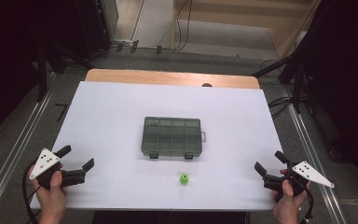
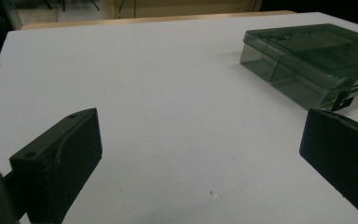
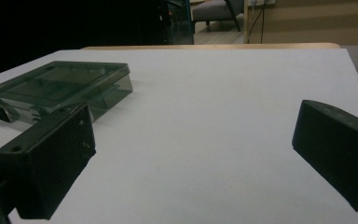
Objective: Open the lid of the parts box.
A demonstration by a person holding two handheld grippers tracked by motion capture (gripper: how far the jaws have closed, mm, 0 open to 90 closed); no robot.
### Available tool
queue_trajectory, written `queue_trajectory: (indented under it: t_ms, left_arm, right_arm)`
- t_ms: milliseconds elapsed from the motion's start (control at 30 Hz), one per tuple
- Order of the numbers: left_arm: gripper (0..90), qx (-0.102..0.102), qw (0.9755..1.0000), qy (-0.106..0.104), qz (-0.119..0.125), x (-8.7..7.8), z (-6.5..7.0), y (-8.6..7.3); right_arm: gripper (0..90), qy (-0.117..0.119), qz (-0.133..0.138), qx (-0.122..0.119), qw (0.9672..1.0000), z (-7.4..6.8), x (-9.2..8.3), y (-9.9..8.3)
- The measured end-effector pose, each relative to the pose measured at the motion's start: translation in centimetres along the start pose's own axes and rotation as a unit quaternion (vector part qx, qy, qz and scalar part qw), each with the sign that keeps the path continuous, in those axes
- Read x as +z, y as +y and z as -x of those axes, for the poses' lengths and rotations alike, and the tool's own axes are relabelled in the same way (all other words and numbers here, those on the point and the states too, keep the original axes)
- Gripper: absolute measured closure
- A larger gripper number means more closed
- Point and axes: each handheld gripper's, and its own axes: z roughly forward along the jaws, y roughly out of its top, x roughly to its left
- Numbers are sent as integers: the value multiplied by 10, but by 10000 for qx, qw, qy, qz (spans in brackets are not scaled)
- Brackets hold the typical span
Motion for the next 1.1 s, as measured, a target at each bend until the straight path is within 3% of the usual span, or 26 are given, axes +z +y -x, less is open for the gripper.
queue_trajectory:
  t_ms: [67, 133, 400, 633, 1100]
  left_arm:
    - [0, 258, 9996, 82, -95, 2, 7, 1]
    - [0, 348, 9993, 82, -148, 3, 14, 4]
    - [0, 231, 9995, -227, -27, 5, 27, 11]
    - [0, 87, 9989, -466, 9, 11, 35, 17]
    - [0, 188, 9975, -686, 33, 21, 48, 37]
  right_arm:
    - [0, -11, -51, -203, 9998, -4, 1, 1]
    - [0, 5, -37, -323, 9995, -6, 2, 2]
    - [0, 37, -87, -557, 9984, -15, 7, 7]
    - [0, 141, -63, -475, 9988, -18, 9, 11]
    - [0, 524, -79, -729, 9959, -44, 32, 40]
